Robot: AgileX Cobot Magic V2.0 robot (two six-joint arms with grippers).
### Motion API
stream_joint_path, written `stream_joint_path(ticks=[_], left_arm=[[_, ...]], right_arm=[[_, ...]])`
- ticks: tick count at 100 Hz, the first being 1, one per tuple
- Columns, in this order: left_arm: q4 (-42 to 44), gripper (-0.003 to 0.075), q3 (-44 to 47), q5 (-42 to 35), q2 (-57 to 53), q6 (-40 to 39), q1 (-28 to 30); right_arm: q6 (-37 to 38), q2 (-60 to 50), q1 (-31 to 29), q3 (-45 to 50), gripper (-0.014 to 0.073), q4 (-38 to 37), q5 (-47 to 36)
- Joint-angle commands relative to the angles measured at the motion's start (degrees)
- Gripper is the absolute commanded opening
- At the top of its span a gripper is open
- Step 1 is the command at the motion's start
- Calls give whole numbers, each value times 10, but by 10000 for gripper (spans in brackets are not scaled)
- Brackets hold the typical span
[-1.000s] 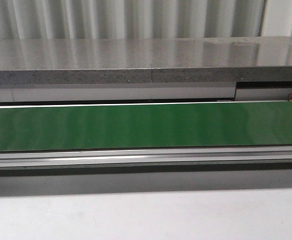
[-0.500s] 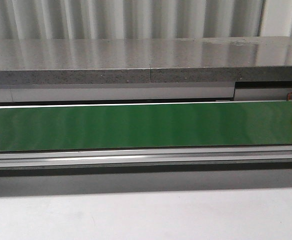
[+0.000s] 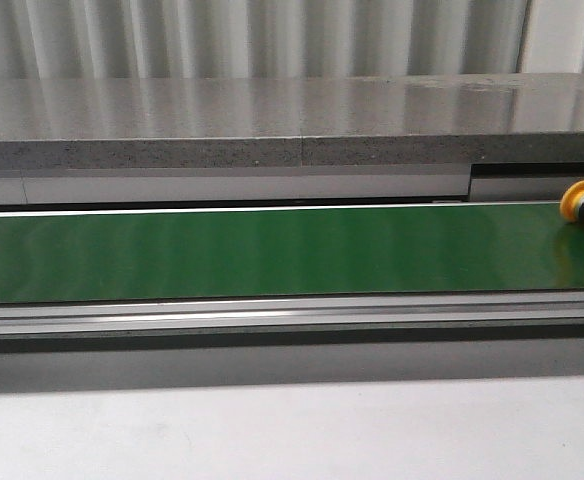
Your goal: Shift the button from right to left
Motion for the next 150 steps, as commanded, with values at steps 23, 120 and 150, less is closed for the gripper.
stream_joint_path(ticks=[23,120,150], left_arm=[[-4,-20,22,-44,-18,-4,1],[-4,-20,22,-44,-18,-4,1],[-4,-20,22,-44,-18,-4,1]], right_arm=[[-25,-161,3,108,-67,-11,-131],[-25,-600,3,322,-67,-11,-220],[-25,-614,3,322,-67,-11,-241]])
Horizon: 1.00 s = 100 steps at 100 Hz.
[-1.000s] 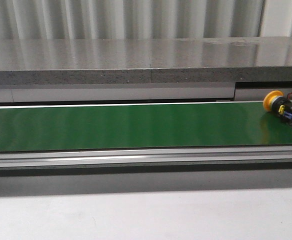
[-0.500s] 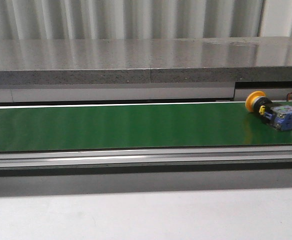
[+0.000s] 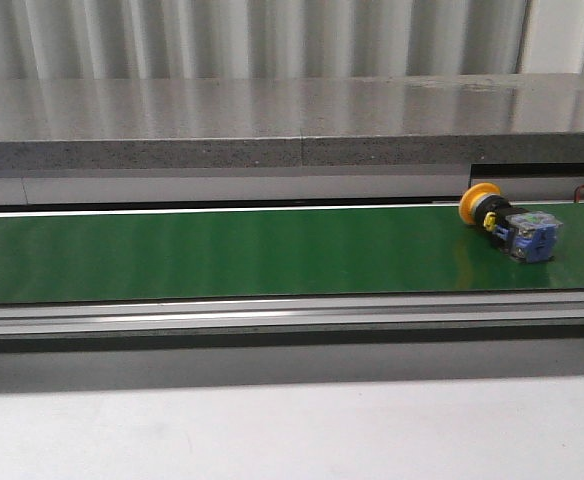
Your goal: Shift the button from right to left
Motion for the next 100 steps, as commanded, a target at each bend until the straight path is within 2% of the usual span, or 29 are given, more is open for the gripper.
stream_joint_path(ticks=[1,31,54,89,100], left_arm=[[-4,-20,22,-44,-18,-4,1],[0,-20,17,-139,-18,-4,1],[0,-20,-57,-30,14,-4,1],[-1,-20,-207,108,183,-4,1],[1,-5,-242,124,233,-4,1]], right_arm=[[-7,7,1,-13,-67,0,-52],[-7,7,1,-13,-67,1,-46],[-7,7,1,-13,-67,1,-46],[-7,7,1,-13,-67,1,-46],[-7,7,1,-13,-67,1,-46]])
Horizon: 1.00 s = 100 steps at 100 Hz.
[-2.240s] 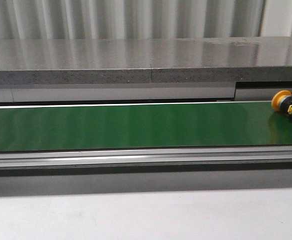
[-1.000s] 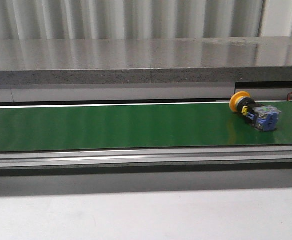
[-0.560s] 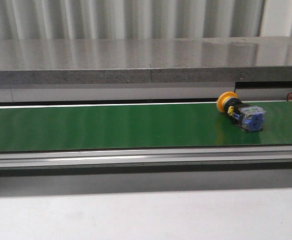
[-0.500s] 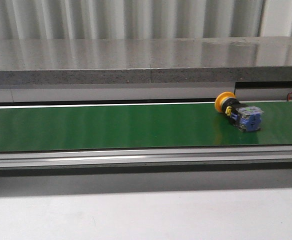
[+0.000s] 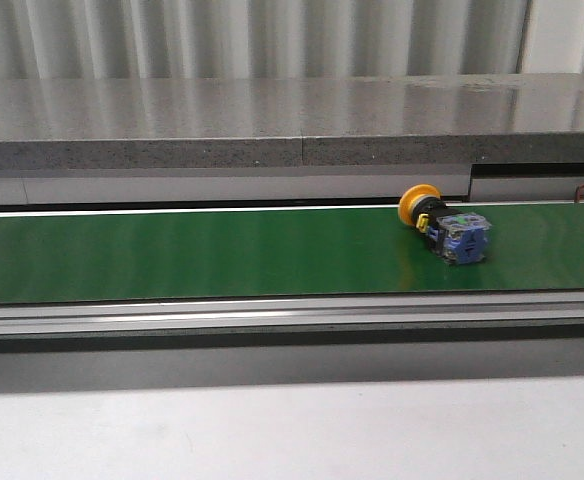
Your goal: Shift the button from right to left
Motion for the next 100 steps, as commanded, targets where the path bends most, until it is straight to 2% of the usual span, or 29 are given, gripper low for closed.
stream_joint_path(ticks=[1,9,16,21,28,35,69,93,100], left_arm=[[0,-1,-49,-17,47,-4,1],[0,88,-66,0,78,-4,1],[0,249,-81,14,104,-3,1],[0,414,-89,15,120,-3,1],[0,595,-93,10,134,-3,1],[0,683,-94,6,142,-3,1],[-23,692,-97,-32,157,-5,0],[-48,692,-181,72,217,-4,0],[-80,692,-208,99,244,13,0]], right_arm=[[-5,7,1,-13,-67,1,-44],[-5,7,1,-13,-67,1,-44],[-5,7,1,-13,-67,1,-44],[-5,7,1,-13,-67,1,-44],[-5,7,1,-13,-67,1,-44],[-5,7,1,-13,-67,1,-44],[-5,7,1,-13,-67,1,-44],[-5,7,1,-13,-67,1,-44],[-5,7,1,-13,-67,1,-44]])
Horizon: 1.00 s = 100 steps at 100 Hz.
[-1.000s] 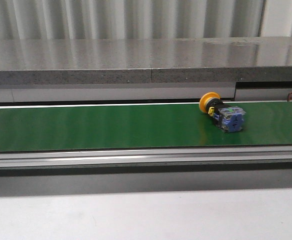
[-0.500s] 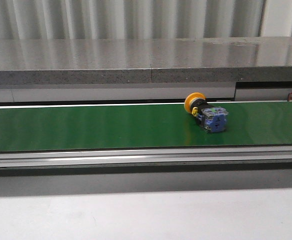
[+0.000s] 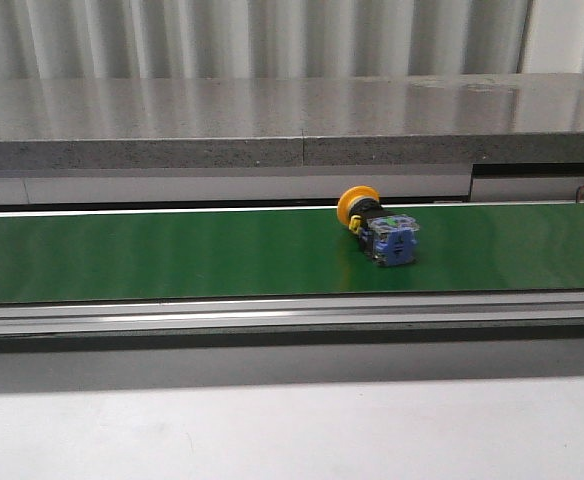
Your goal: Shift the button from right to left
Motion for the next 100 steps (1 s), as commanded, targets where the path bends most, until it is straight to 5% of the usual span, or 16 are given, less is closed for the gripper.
stream_joint_path(ticks=[1,37,100], left_arm=[[-40,692,-50,6,36,17,0],[-121,690,-135,71,167,49,-27],[-16,689,-319,123,392,-136,-210]], right_arm=[[-4,7,1,-13,-67,1,-44],[-4,7,1,-13,-67,1,-44],[-4,7,1,-13,-67,1,-44]])
